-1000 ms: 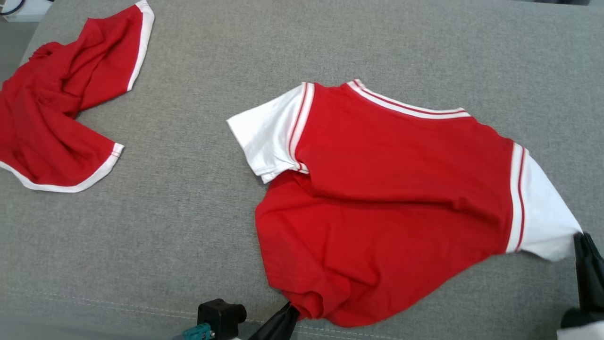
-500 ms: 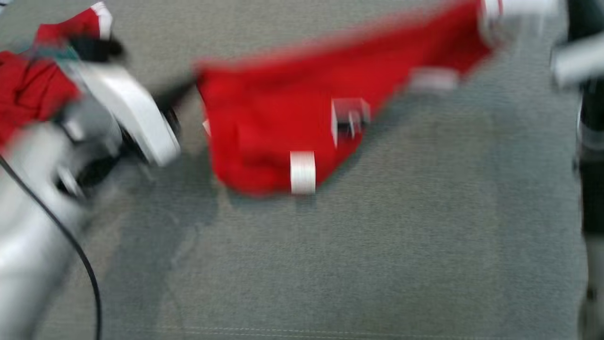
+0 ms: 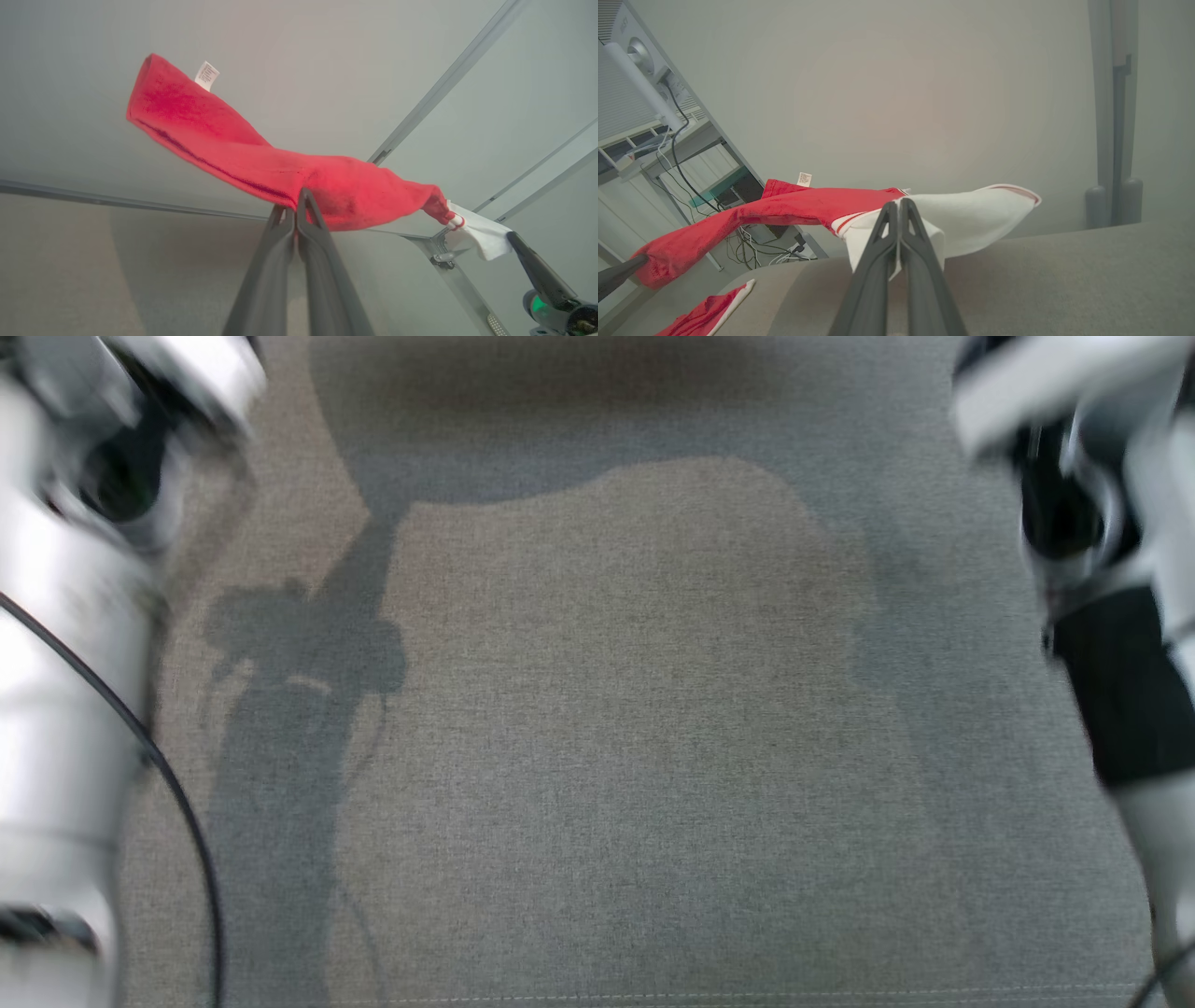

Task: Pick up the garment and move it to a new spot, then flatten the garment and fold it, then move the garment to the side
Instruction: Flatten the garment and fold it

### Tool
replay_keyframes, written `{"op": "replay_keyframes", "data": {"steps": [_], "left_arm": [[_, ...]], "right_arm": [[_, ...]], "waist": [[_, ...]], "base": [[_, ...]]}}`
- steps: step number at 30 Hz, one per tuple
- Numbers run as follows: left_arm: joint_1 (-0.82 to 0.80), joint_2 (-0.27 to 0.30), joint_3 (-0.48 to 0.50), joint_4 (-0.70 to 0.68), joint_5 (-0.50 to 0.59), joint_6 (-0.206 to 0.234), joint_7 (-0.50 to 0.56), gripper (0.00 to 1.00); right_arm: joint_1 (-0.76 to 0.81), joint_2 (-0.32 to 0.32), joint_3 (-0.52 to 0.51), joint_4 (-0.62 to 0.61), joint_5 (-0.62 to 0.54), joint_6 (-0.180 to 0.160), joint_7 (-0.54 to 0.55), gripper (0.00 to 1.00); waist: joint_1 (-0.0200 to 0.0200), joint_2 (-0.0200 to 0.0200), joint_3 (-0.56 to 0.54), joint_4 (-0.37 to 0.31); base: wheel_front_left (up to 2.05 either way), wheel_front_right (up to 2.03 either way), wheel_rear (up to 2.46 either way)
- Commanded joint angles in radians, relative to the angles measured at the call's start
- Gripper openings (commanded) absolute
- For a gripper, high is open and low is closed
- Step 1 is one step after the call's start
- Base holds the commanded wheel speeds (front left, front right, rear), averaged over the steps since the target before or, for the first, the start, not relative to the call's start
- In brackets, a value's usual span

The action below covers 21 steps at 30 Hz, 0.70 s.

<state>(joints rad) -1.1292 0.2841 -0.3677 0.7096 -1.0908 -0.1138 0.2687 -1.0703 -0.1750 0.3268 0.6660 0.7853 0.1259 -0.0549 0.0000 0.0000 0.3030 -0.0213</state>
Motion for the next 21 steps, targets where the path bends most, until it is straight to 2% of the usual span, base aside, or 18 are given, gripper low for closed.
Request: {"op": "replay_keyframes", "data": {"steps": [1,4,6,8,11,15,19,21], "left_arm": [[0.052,0.037,0.006,-0.012,-0.001,-0.008,-0.014,0.00],[0.221,0.014,-0.027,0.010,-0.005,-0.013,-0.063,0.00],[0.300,0.040,-0.078,0.026,0.068,-0.014,-0.129,0.00],[0.370,0.018,-0.081,0.034,0.059,-0.015,-0.168,0.00],[0.428,0.022,-0.087,0.024,0.059,-0.015,-0.207,0.00],[0.474,0.026,-0.078,-0.027,0.030,-0.016,-0.221,0.00],[0.527,0.059,-0.092,-0.113,0.040,-0.015,-0.218,0.00],[0.571,0.077,-0.101,-0.171,0.048,0.000,-0.213,0.00]], "right_arm": [[0.071,-0.016,0.018,-0.044,0.018,0.005,-0.026,0.00],[0.271,-0.054,0.047,-0.071,0.072,0.005,-0.071,0.00],[0.370,-0.064,0.057,-0.088,0.102,0.005,-0.106,0.00],[0.446,-0.070,0.047,-0.110,0.141,0.005,-0.136,0.00],[0.521,-0.086,0.050,-0.157,0.166,0.005,-0.159,0.00],[0.598,-0.107,0.036,-0.240,0.182,0.005,-0.177,0.00],[0.705,-0.124,-0.009,-0.338,0.173,0.005,-0.183,0.00],[0.778,-0.125,-0.032,-0.397,0.157,0.005,-0.176,0.00]], "waist": [[0.0000,0.0000,0.017,0.011],[0.0000,0.0000,0.039,0.022],[0.0000,0.0000,0.053,0.020],[0.0000,0.0000,0.055,0.026],[0.0000,0.0000,0.050,0.035],[0.0000,0.0000,0.024,0.050],[0.0000,0.0000,-0.010,0.064],[0.0000,0.0000,-0.030,0.063]], "base": [[0.00,0.00,0.00],[0.00,0.00,0.00],[0.00,0.00,0.00],[0.00,0.00,0.00],[0.00,0.00,0.00],[0.00,0.00,0.00],[0.00,0.00,0.00],[0.00,0.00,0.00]]}}
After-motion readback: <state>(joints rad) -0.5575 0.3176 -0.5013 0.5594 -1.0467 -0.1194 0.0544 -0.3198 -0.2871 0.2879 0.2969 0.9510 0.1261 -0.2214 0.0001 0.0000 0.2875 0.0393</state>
